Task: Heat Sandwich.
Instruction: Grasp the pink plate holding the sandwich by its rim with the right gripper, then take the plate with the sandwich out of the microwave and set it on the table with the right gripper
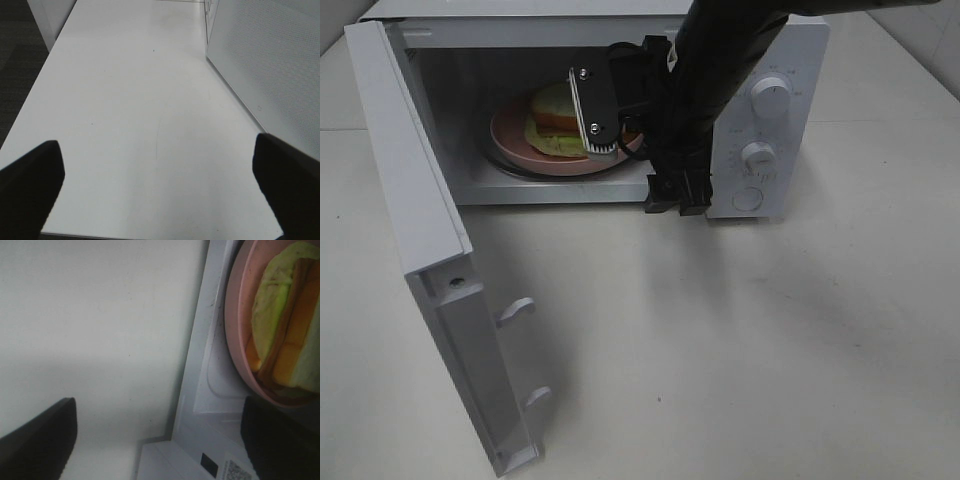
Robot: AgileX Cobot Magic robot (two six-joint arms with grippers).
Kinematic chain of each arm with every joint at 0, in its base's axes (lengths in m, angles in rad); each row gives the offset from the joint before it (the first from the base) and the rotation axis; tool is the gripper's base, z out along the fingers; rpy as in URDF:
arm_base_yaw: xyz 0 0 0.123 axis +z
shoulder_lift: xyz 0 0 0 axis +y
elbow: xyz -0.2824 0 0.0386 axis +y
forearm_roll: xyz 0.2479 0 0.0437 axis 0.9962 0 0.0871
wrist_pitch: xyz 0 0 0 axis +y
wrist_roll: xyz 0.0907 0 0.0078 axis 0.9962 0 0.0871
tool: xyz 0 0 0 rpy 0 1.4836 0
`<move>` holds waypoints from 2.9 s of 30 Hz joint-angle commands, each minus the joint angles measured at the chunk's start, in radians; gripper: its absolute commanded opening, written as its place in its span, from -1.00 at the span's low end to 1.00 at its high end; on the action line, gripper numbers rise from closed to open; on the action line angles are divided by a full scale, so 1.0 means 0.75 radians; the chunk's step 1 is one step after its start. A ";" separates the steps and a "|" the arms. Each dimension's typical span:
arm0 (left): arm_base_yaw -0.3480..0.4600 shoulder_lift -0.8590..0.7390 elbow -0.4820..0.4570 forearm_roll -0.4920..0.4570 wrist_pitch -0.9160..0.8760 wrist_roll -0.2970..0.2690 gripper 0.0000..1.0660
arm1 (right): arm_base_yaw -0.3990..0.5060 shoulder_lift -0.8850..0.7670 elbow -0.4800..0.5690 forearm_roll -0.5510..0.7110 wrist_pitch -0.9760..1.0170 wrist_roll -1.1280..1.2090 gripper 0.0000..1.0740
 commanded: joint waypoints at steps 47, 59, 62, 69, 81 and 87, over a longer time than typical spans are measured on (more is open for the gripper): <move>-0.005 -0.021 0.000 -0.004 -0.016 0.000 0.83 | -0.015 0.673 -0.701 -0.105 -0.037 0.181 0.38; -0.005 -0.021 0.000 -0.004 -0.016 0.000 0.83 | -0.015 0.665 -0.701 -0.105 0.045 0.273 -1.00; -0.005 -0.021 0.000 -0.004 -0.016 0.000 0.83 | -0.015 0.659 -0.701 -0.105 0.069 0.281 -1.00; -0.005 -0.021 0.000 -0.004 -0.016 0.000 0.83 | -0.015 0.657 -0.701 -0.105 0.080 0.281 -1.00; -0.005 -0.021 0.000 -0.004 -0.016 0.000 0.83 | -0.013 0.632 -0.696 -0.107 0.117 0.108 -1.00; -0.005 -0.021 0.000 -0.004 -0.016 0.000 0.83 | -0.012 0.569 -0.633 -0.112 0.103 -0.087 -1.00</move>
